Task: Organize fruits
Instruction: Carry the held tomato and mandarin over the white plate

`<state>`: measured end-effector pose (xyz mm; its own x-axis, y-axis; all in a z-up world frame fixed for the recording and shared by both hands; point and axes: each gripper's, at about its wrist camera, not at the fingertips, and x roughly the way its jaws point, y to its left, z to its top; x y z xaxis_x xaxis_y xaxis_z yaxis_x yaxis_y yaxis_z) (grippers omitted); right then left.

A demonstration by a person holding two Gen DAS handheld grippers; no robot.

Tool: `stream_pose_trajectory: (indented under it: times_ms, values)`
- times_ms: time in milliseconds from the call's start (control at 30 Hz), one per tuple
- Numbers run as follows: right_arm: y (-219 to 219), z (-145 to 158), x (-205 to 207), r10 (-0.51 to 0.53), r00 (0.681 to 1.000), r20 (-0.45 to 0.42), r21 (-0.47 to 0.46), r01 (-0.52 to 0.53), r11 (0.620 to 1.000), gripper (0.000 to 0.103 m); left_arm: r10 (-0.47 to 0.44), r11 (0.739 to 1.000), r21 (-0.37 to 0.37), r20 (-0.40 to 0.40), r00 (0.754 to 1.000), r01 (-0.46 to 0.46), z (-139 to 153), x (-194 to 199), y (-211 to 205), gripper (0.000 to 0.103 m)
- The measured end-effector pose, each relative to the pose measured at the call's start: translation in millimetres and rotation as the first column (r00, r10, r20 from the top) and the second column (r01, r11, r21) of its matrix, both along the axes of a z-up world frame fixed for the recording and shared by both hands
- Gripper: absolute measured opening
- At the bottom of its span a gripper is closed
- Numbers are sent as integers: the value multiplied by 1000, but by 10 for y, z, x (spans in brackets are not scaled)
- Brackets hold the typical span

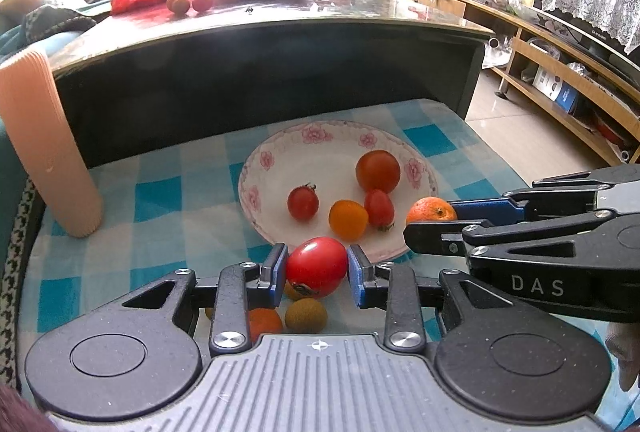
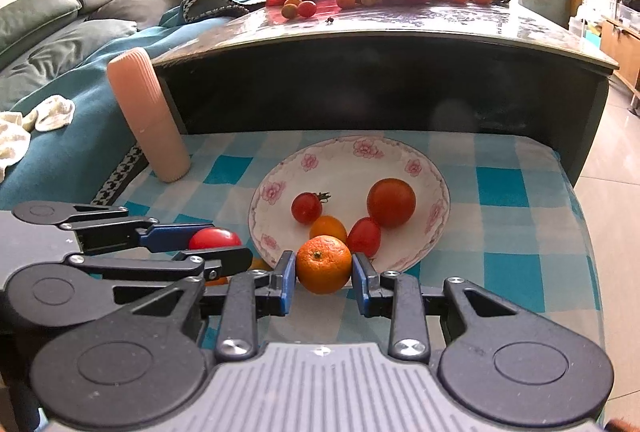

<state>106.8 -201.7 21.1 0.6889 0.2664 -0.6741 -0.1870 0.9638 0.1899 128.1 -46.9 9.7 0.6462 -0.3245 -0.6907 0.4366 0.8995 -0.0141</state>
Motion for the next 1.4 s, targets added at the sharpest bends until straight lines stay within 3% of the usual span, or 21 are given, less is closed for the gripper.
stream_pose_trajectory:
  times_ms: [567, 1400]
  values:
    - [-151, -14, 202, -74, 997, -5, 33, 74, 997, 46, -7, 1000, -1, 19, 1000, 7, 14, 216, -145, 38]
    - [-147, -310, 393, -80, 995, -56, 2, 81, 997, 46, 18, 1000, -9, -44, 999, -19, -331, 479, -177, 38]
